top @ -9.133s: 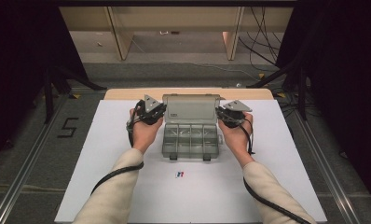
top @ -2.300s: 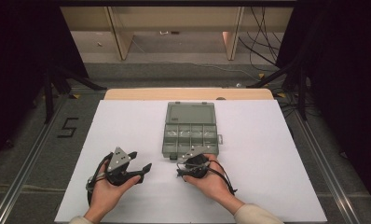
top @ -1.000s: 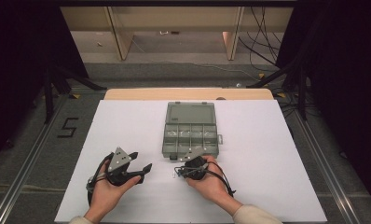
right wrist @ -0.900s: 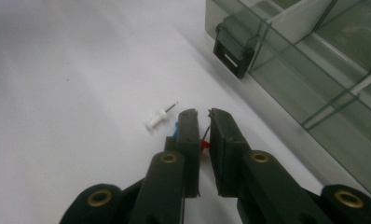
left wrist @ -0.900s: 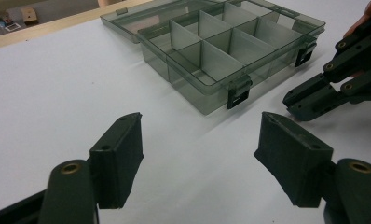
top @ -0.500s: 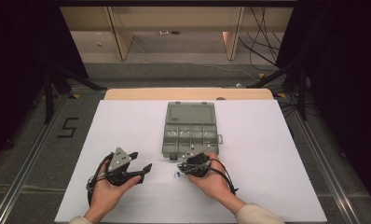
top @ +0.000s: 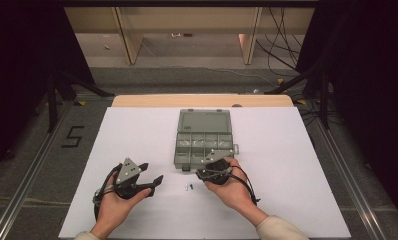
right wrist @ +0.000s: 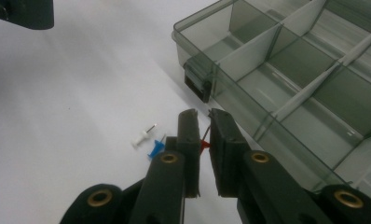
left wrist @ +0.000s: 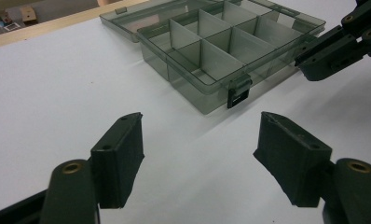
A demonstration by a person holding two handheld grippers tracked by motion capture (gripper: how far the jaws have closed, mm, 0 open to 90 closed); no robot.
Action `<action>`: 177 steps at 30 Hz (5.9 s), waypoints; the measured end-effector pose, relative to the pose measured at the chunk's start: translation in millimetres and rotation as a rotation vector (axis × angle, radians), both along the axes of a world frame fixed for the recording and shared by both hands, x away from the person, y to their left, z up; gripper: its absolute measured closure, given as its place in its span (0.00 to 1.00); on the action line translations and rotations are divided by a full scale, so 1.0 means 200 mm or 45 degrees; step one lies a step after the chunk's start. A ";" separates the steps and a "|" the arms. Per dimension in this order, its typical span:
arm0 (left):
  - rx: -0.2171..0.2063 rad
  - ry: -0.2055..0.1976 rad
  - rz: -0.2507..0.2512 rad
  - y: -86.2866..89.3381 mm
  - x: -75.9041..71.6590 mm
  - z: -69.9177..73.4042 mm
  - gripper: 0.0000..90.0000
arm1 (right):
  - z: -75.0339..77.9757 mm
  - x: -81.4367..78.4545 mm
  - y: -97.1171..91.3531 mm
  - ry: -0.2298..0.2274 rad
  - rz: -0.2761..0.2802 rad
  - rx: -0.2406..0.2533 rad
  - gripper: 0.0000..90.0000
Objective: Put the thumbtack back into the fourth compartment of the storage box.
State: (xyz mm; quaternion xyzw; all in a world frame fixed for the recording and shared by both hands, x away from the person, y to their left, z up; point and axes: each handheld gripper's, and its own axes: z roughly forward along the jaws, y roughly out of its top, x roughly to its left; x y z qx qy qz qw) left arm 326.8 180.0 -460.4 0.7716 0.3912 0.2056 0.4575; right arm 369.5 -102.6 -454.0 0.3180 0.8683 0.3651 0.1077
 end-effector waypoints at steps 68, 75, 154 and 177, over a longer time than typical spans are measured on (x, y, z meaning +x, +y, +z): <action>0.004 0.000 -0.001 0.00 0.01 0.00 0.34 | 0.13 0.18 -0.21 -0.077 -0.201 0.064 0.93; 0.007 -0.004 -0.001 0.00 0.01 0.00 0.34 | 0.12 0.21 -0.22 -0.095 -0.209 0.046 0.93; -0.013 0.011 0.012 0.00 0.00 0.00 0.35 | 0.13 0.22 -0.16 -0.066 -0.156 0.083 0.70; -0.003 0.007 0.006 0.00 0.00 -0.01 0.35 | -0.02 0.06 0.09 0.156 0.049 -0.049 0.72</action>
